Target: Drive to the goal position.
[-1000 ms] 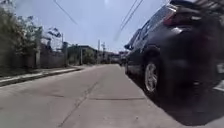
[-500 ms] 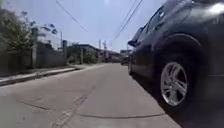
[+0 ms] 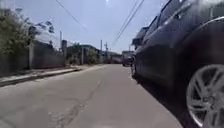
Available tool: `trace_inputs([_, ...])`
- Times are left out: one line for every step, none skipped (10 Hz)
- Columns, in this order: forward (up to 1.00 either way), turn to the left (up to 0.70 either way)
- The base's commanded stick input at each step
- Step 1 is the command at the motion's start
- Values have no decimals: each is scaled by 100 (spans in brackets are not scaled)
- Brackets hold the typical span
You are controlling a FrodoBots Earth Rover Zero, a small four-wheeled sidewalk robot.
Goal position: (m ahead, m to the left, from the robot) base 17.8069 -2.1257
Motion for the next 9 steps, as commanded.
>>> trace_inputs([100,0])
trace_inputs([100,0])
trace_inputs([100,0])
trace_inputs([100,0])
trace_inputs([100,0])
trace_inputs([100,0])
trace_inputs([100,0])
trace_inputs([100,0])
trace_inputs([100,0])
